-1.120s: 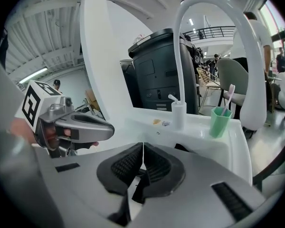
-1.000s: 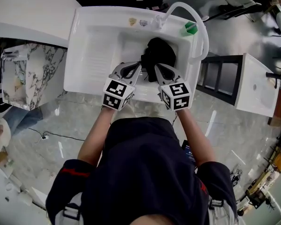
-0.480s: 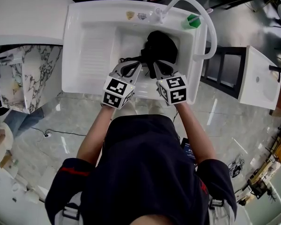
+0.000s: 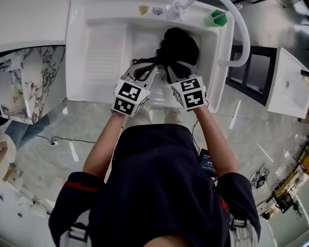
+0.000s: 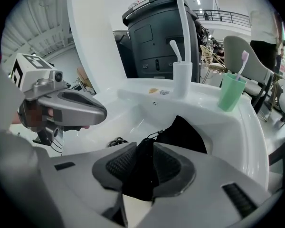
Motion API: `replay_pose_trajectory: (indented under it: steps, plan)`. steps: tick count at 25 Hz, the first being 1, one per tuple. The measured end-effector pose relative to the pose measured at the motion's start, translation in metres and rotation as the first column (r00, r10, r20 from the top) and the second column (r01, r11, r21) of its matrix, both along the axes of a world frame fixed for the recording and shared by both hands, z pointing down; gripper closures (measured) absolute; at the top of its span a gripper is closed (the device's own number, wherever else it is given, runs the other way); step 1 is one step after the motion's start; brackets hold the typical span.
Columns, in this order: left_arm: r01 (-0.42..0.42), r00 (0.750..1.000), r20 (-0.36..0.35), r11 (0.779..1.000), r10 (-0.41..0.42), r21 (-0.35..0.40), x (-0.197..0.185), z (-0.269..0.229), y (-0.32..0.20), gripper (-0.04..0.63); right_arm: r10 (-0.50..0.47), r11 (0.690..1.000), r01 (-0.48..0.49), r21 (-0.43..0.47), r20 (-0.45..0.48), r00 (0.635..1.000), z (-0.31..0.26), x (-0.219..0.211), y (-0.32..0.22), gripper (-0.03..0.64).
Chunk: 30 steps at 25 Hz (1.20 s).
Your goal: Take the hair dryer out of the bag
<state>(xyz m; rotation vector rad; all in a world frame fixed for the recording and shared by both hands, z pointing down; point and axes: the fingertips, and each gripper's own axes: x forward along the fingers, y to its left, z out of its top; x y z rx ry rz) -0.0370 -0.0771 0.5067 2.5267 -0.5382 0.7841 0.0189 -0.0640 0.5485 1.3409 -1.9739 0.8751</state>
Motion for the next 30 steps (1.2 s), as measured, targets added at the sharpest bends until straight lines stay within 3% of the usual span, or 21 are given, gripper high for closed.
replay_pose_trajectory:
  steps: [11,16,24,30]
  plan:
    - [0.005,1.000,0.031,0.999,-0.004,-0.033,-0.008,0.021,0.000,0.577,-0.107,0.994,0.102,-0.048,-0.118,0.987,0.031,-0.013,-0.001,0.417]
    - [0.001,1.000,0.028,0.999,0.000,-0.036,-0.006,0.022,0.000,0.577,-0.114,0.992,0.109,-0.061,-0.096,0.989,0.032,-0.021,0.001,0.379]
    - [0.004,1.000,0.031,0.999,-0.003,-0.040,-0.010,0.025,0.001,0.577,-0.113,0.993,0.109,-0.048,-0.102,0.988,0.035,-0.035,0.004,0.353]
    - [-0.006,0.999,0.040,0.999,0.008,-0.040,-0.011,0.028,0.001,0.577,-0.107,0.994,0.100,-0.052,-0.166,0.980,0.046,-0.026,0.002,0.351]
